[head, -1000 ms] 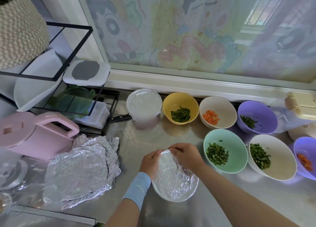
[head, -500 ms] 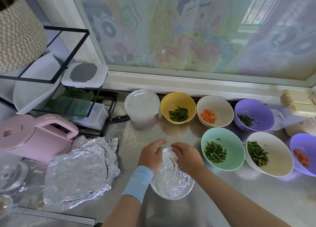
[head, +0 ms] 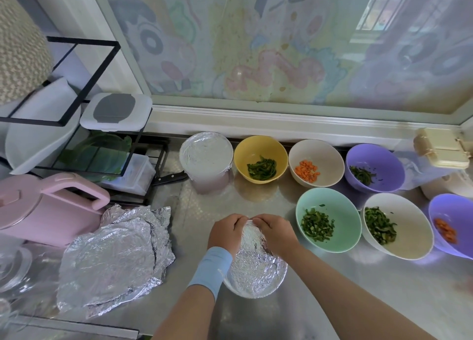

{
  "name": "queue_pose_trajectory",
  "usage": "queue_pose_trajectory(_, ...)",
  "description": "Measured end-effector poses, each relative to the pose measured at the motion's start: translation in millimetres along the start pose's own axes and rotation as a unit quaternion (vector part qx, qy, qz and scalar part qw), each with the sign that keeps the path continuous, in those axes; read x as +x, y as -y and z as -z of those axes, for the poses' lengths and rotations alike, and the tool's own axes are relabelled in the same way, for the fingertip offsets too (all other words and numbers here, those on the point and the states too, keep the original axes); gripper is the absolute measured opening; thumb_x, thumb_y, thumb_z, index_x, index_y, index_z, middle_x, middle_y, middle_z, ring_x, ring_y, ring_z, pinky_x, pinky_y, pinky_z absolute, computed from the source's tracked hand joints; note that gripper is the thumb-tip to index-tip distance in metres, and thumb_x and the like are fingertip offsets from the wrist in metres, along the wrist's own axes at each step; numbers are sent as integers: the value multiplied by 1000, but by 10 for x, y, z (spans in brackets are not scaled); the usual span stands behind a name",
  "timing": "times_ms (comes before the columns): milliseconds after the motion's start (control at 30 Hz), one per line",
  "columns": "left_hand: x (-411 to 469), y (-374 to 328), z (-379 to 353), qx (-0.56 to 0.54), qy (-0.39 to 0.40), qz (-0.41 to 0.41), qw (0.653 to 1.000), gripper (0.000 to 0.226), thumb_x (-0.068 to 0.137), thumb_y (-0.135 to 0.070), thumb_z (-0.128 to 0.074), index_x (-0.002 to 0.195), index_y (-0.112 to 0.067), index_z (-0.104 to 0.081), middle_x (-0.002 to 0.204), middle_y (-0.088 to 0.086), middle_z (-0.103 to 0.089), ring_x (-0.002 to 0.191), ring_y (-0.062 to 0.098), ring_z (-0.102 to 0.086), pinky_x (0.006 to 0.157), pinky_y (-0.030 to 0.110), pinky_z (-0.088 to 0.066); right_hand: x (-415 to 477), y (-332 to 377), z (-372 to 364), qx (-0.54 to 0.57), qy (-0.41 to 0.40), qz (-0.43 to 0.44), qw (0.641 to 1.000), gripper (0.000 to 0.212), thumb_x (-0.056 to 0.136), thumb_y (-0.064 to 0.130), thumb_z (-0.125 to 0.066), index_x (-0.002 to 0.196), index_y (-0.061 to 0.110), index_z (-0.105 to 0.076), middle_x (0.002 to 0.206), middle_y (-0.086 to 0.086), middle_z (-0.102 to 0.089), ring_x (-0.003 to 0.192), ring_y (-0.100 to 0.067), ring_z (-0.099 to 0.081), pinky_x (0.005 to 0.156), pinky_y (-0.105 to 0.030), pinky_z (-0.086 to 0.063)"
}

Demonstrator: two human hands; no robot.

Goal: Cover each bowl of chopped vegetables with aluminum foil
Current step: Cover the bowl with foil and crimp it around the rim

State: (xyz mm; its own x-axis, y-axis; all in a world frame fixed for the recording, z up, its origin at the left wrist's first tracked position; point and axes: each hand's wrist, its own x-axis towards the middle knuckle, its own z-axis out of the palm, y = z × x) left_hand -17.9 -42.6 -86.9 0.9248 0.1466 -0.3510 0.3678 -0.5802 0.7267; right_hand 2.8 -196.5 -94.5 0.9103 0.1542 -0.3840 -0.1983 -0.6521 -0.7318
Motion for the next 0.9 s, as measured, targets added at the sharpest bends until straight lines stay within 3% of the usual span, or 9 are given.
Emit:
queue_pose_trajectory(100,3,-16,11,-2,3,19,1000,24,97,-31,-49,88,-25,-70,72,-8,-65,72,15,-60,68,29,-48,41,17,54,-3,44,-13,999,29,99,37,-51,94,18,-72,69,11,-59,63,-6,-48,70,-34,-45)
queue_pose_trajectory(167,16,-28,30,8,7,6,1000,24,97,-28,-48,87,-26,-70,76,-9,-66,74,13,-61,71,30,-50,21,4,84,2,32,-13,999,25,98,36,-52,112,23,-69,94,14,-65,83,-4,-57,84,-31,-47)
queue_pose_trajectory(233,10,-45,44,-2,5,-26,1000,23,97,-26,-49,98,-28,-72,90,-14,-70,84,5,-63,79,25,-52,-60,-22,81,16,-47,-4,999,27,97,31,-55,122,27,-64,110,14,-65,94,-4,-61,86,-22,-47)
queue_pose_trajectory(367,-7,-52,5,-7,18,-65,998,20,96,-27,-54,100,-32,-73,94,-18,-71,88,-1,-63,80,19,-50,-219,-10,-18,32,-75,-23,996,17,97,32,-55,106,31,-69,88,12,-71,76,-2,-63,67,-12,-44)
queue_pose_trajectory(500,5,-46,-29,25,19,-39,999,21,96,-33,-52,95,-35,-73,85,-17,-71,79,3,-62,71,21,-47,-187,-28,-43,31,-61,-64,996,25,98,37,-50,85,28,-69,68,5,-66,61,-9,-59,66,-31,-48)
queue_pose_trajectory(600,24,-60,-47,30,14,-9,999,24,96,-33,-49,87,-33,-71,74,-15,-67,72,6,-60,62,20,-41,-124,-27,-36,44,-44,-83,995,38,98,38,-48,68,18,-61,57,0,-57,50,-13,-53,58,-31,-45)
queue_pose_trajectory(733,3,-68,-86,34,-8,35,999,29,95,-36,-47,71,-27,-61,65,-7,-61,66,16,-58,60,27,-44,-52,1,16,3,-26,-78,997,49,100,41,-43,59,15,-46,54,2,-47,54,-16,-42,57,-32,-33)
queue_pose_trajectory(800,-43,-60,-99,21,-26,56,998,33,95,-36,-47,67,-23,-58,63,-4,-60,63,18,-56,63,32,-47,-24,40,54,-17,2,-62,998,50,101,42,-40,61,16,-53,60,2,-55,63,-18,-50,61,-32,-36)
queue_pose_trajectory(900,-59,-11,-88,37,-32,58,997,31,96,-33,-46,74,-21,-64,67,-4,-64,66,17,-59,66,33,-50,-36,60,107,-38,-17,-22,999,33,101,39,-41,102,26,-72,97,10,-71,91,-12,-63,80,-29,-48)
